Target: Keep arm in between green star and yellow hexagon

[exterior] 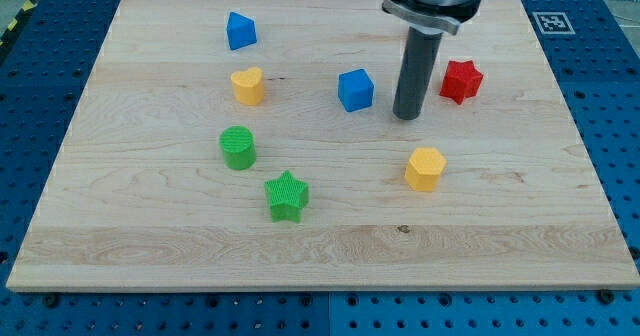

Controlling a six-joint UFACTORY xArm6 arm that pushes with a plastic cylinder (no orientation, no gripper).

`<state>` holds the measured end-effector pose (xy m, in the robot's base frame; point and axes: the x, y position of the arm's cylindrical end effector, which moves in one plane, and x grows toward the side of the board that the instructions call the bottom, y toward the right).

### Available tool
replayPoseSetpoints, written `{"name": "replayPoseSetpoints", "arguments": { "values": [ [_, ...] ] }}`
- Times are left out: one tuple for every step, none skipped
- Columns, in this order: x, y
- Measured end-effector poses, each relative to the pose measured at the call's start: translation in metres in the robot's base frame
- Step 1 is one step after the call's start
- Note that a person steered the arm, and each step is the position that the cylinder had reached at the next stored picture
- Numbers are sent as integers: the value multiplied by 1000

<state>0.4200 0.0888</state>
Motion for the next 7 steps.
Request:
{"name": "replayPoseSetpoints", "arguments": {
  "values": [
    [0,-30],
    [9,-42],
    [18,-45],
    [18,-45],
    [35,-45],
    [41,-45],
    [55,-48]
  ]
}}
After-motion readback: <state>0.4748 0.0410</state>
